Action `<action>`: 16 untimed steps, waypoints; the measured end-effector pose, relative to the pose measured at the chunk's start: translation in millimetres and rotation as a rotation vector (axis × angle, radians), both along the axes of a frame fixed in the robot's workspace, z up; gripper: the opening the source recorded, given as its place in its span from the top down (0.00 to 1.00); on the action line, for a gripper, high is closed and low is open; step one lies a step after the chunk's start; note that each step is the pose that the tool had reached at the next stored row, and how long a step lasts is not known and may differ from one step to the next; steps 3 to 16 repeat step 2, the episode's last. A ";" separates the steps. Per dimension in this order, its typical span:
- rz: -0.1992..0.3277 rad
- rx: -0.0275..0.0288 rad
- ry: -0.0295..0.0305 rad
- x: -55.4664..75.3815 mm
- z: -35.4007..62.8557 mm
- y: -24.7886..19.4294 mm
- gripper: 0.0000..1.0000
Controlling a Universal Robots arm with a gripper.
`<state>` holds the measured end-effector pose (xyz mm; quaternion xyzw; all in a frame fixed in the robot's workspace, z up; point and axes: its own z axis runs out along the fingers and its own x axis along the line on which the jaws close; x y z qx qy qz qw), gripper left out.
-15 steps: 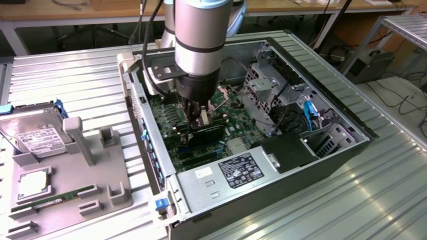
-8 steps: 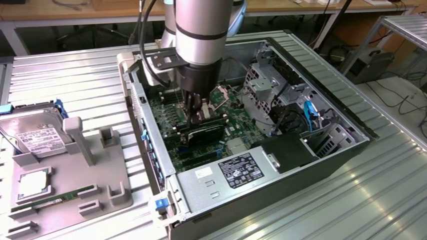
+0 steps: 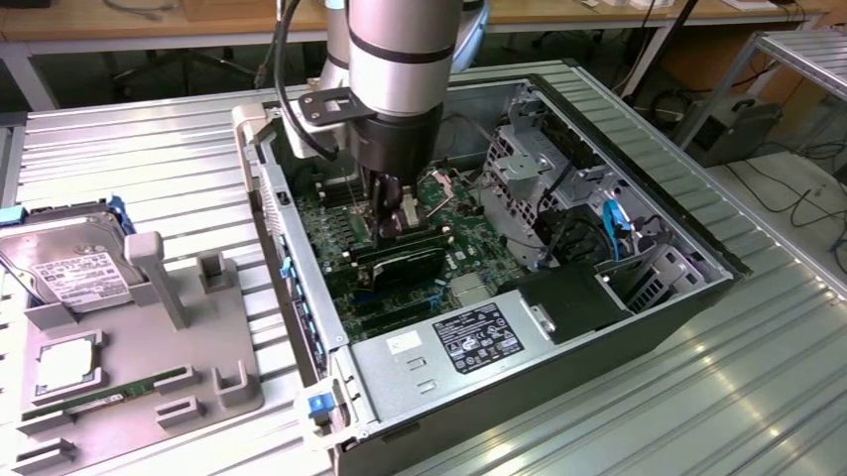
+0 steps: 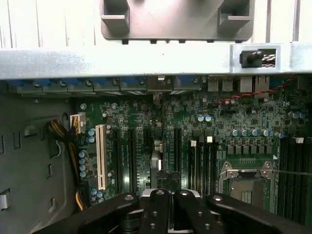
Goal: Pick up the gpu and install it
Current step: 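Press down on the gpu until it lock into place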
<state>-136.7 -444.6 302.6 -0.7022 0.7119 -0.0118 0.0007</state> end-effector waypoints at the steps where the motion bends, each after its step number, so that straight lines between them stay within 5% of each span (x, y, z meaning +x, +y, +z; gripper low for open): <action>1: 0.000 0.0000 0.0000 0.0 0.0 0.0 0.89; 16: 0.000 0.0000 0.0000 0.0 0.0 0.0 0.89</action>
